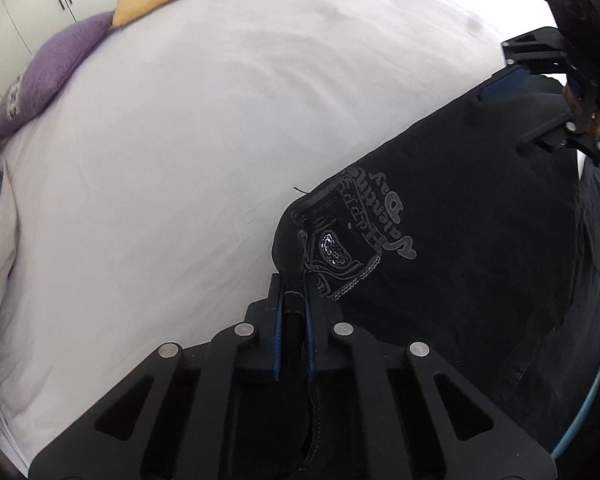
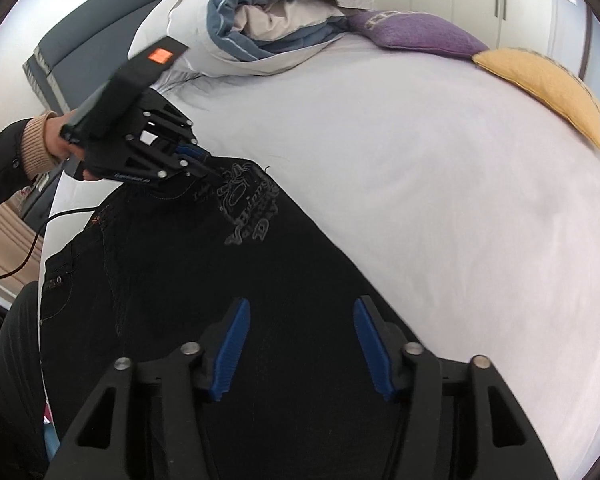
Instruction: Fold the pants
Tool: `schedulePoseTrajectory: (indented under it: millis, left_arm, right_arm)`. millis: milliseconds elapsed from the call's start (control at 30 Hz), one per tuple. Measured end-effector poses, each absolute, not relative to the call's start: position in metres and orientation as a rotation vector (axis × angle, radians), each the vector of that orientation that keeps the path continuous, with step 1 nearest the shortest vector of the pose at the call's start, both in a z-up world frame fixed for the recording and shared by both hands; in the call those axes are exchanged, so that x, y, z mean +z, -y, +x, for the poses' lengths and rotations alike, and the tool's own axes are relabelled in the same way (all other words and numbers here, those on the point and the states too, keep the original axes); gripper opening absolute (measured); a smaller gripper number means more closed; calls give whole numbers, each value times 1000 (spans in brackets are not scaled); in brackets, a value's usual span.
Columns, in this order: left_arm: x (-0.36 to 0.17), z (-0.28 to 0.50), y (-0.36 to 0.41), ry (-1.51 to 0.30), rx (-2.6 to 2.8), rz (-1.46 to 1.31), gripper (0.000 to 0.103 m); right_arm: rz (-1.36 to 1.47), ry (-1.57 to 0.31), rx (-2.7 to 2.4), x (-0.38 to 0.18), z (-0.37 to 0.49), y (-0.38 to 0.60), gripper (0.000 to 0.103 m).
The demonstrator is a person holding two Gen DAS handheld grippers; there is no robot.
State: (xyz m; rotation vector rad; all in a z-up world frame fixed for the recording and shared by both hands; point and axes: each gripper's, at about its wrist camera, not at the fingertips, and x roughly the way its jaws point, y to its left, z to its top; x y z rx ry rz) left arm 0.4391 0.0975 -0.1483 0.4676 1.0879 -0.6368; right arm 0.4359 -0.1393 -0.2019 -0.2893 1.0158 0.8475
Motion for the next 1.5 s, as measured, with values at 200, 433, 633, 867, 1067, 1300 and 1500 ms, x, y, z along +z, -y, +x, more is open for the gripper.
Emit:
schedulePoseTrajectory:
  millis: [200,433,633,867,1067,1300,1500]
  left_arm:
    - [-128,396,-98,-926,-630,520,7]
    - [-119,341,-89,-846,-648,559,7]
    - [-124,335,-99,-845,-636,553,7]
    - [-120,322,-107,-846,-609,521,7]
    - [-108,300,-112,-839,-608,488,7]
    - [-101,256,-114,-837,-611,473,7]
    - [-101,215,-116,-851,-622,493,7]
  right_arm:
    - [-381,-1032,860,-207,461,110,47]
    - [-439,-1087,863,-221,478,96,47]
    - [-455,-1130,893,-224,481,86,19]
    - [-475,-1066,876,-208,466,81,6]
    - [-451,-991,847,-189,434,74,5]
    - [-453,-950,851,-183,391,51,5]
    - [-488,-967,826,-186,353,42,5]
